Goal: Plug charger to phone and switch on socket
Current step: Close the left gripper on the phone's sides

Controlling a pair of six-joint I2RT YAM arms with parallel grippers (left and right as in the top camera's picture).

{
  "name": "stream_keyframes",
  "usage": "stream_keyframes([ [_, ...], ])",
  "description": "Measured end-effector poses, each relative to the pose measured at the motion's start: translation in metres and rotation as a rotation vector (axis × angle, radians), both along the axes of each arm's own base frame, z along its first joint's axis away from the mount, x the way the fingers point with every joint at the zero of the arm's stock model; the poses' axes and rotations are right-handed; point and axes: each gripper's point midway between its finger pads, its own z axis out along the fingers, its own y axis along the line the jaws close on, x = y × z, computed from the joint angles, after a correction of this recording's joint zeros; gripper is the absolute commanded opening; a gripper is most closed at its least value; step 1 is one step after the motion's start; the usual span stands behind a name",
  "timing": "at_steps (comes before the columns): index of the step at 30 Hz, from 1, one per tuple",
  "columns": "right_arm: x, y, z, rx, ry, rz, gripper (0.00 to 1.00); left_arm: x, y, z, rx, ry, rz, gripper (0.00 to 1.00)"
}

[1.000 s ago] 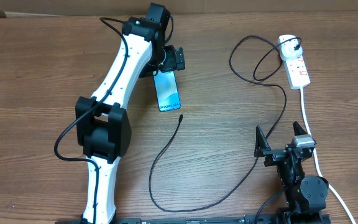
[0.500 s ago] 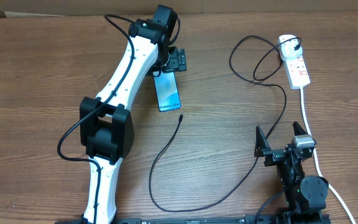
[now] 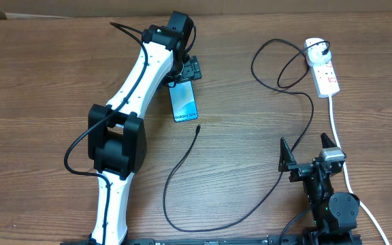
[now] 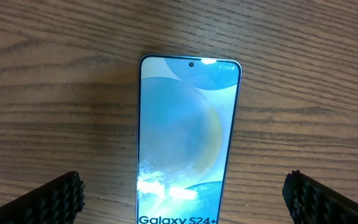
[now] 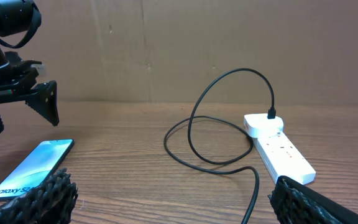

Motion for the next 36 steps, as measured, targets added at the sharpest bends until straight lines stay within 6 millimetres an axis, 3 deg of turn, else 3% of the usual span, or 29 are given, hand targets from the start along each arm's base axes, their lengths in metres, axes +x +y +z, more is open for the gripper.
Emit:
stream_keyframes([
  [21,0.000,0.000,0.000,0.000,0.000,0.000,1.00,-0.006,-0.007,-0.003,0.026,0.002,-0.007,1.00],
  [31,0.000,0.000,0.000,0.000,0.000,0.000,1.00,-0.015,-0.002,-0.034,0.050,0.036,-0.007,1.00],
  [36,0.000,0.000,0.000,0.000,0.000,0.000,1.00,-0.013,-0.008,-0.046,0.018,0.033,-0.041,1.00],
])
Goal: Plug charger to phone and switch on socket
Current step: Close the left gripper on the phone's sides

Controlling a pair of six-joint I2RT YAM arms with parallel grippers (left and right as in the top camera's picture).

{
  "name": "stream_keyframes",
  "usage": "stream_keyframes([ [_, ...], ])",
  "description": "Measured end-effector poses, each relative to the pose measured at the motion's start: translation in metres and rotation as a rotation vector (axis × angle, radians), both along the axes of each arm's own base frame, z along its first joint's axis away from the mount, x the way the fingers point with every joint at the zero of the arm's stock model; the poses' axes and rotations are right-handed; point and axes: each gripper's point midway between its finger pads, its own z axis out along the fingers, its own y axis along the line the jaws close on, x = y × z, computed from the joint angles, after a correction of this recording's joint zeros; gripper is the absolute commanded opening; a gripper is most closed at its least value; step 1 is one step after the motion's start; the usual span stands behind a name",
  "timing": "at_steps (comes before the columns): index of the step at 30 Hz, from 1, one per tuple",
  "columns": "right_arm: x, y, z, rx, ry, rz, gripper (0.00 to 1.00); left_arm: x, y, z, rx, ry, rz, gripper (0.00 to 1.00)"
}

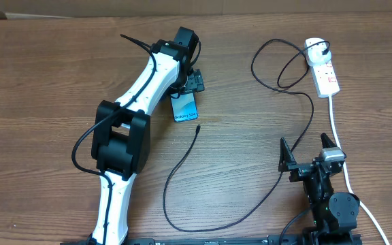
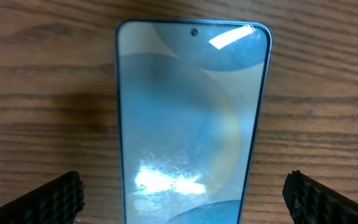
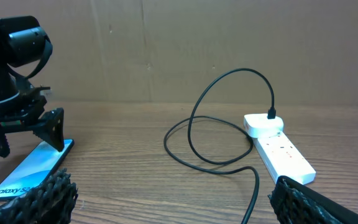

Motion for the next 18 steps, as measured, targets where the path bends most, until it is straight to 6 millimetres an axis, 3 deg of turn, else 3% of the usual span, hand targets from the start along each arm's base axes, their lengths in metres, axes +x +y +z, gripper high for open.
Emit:
stream_keyframes([
  [11,0.000,0.000,0.000,0.000,-0.001,0.000,1.00,0.006,-0.002,-0.001,-0.008,-0.025,-0.009,1.00],
  [18,0.000,0.000,0.000,0.000,0.000,0.000,1.00,0.000,0.001,-0.017,0.003,-0.010,-0.010,1.00],
])
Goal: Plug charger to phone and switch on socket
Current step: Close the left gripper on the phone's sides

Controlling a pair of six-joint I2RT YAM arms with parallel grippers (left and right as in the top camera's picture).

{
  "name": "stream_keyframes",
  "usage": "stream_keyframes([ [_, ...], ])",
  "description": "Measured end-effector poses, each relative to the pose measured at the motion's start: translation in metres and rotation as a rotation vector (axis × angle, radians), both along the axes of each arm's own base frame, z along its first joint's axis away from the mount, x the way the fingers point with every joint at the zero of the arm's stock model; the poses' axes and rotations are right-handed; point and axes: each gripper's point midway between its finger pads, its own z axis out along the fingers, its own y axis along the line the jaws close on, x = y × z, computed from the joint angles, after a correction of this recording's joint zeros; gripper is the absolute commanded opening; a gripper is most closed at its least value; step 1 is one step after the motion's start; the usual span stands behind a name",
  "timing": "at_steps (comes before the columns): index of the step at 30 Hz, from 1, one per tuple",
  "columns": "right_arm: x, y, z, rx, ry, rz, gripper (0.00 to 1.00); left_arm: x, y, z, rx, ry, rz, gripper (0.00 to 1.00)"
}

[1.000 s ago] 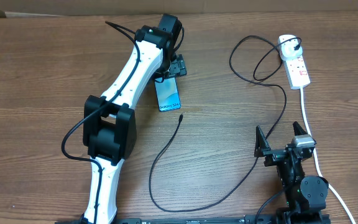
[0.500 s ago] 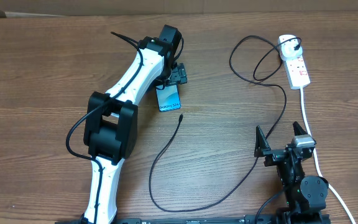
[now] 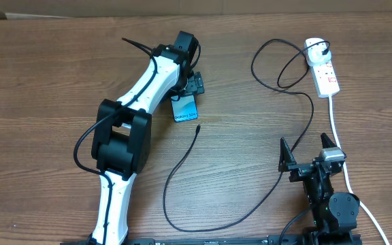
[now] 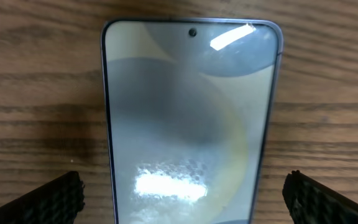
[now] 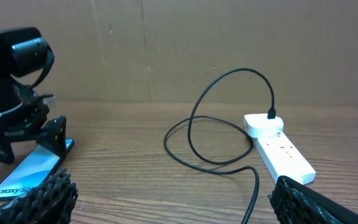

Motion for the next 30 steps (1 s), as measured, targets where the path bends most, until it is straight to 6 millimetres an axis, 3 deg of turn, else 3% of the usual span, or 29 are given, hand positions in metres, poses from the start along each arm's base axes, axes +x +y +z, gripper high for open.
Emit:
stream_keyframes([
  [5,0.0000,0.0001,0.0001,0.000,0.000,0.000,1.00,-0.0061,0.0024,-0.0093,0.008,0.019,0.000,1.00],
  [22,0.0000,0.0000,0.0001,0.000,0.000,0.000,1.00,0.0001,0.0001,-0.0087,0.001,-0.008,-0.019,1.00],
  [30,0.0000,0.0001,0.0001,0.000,0.000,0.000,1.00,0.0015,0.0027,-0.0109,0.017,-0.019,-0.020,0.95],
])
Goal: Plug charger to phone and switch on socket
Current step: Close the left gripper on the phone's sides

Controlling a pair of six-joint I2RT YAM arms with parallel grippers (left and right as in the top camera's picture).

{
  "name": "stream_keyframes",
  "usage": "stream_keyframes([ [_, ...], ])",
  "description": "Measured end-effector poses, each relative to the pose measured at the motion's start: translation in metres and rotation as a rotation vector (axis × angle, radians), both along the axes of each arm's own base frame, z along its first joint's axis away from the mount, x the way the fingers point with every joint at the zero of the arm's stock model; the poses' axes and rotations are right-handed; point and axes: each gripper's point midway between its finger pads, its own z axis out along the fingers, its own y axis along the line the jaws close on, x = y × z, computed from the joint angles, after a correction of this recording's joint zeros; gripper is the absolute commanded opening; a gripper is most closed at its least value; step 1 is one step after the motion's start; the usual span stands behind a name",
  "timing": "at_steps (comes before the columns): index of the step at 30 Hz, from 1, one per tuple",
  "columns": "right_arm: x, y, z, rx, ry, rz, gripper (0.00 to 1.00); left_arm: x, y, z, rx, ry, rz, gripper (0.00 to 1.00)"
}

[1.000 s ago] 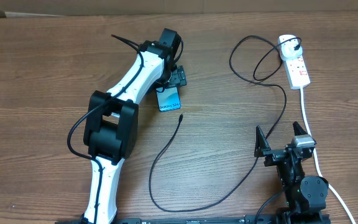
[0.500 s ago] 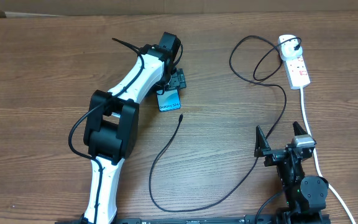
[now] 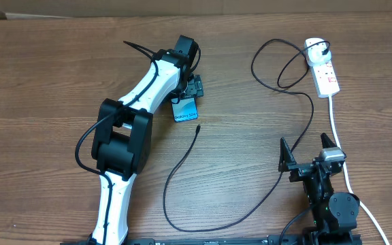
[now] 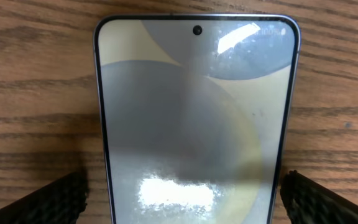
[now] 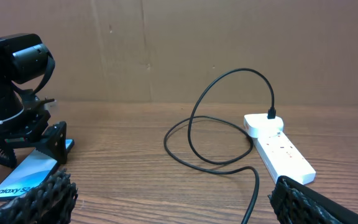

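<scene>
A blue Galaxy phone (image 3: pixel 186 110) lies face up on the wooden table; its screen fills the left wrist view (image 4: pixel 197 124). My left gripper (image 3: pixel 188 91) is open low over its far end, one finger (image 4: pixel 36 200) off each long edge, with small gaps. The black charger cable's free end (image 3: pixel 198 127) lies just below the phone. The cable loops to the white socket strip (image 3: pixel 324 68), where its plug (image 5: pixel 271 114) sits. My right gripper (image 3: pixel 310 152) is open near the front edge, holding nothing.
The strip's white lead (image 3: pixel 337 136) runs down the right side past my right arm. The black cable (image 3: pixel 182 170) sweeps in a wide curve across the table's middle front. A brown board wall (image 5: pixel 229 43) stands behind the table.
My left gripper sits slightly lower over the phone, whose screen looks larger in the wrist view, and the fingers stand closer to its edges. The right arm, cable and strip have not moved.
My left gripper was open well above the phone's far end. At each later moment it was lower and the phone filled more of the wrist view. Now its fingers flank the phone near the table. The right arm stayed put throughout.
</scene>
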Motion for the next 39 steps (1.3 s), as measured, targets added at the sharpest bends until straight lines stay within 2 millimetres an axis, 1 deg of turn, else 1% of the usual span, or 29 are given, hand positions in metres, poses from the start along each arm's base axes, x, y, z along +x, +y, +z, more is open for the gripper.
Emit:
stream_keyframes([
  [4,0.0000,0.0000,0.0000,0.000,0.000,0.000,1.00,0.0025,0.0001,0.0005,0.001,-0.011,0.001,0.92],
  [7,0.0000,0.0000,-0.0001,0.000,0.000,0.000,1.00,0.0029,0.0005,0.0003,0.003,-0.013,0.001,0.91],
  [9,0.0000,-0.0001,0.0000,0.000,0.000,0.000,1.00,0.0028,0.0005,0.0003,0.003,-0.013,0.001,0.93],
  [11,0.0000,-0.0001,-0.0001,0.001,0.000,0.000,1.00,0.0028,0.0004,0.0003,0.003,-0.013,0.000,1.00],
  [14,0.0000,0.0000,-0.0002,0.000,0.001,0.000,1.00,0.0035,-0.0006,0.0004,0.002,-0.017,-0.003,1.00],
  [21,0.0000,0.0000,0.0000,0.000,0.000,0.000,1.00,0.0035,-0.0005,0.0004,0.004,-0.018,-0.003,0.95],
  [39,0.0000,-0.0001,-0.0001,0.000,0.000,0.000,1.00,0.0033,0.0007,0.0003,0.010,-0.017,-0.002,0.90],
])
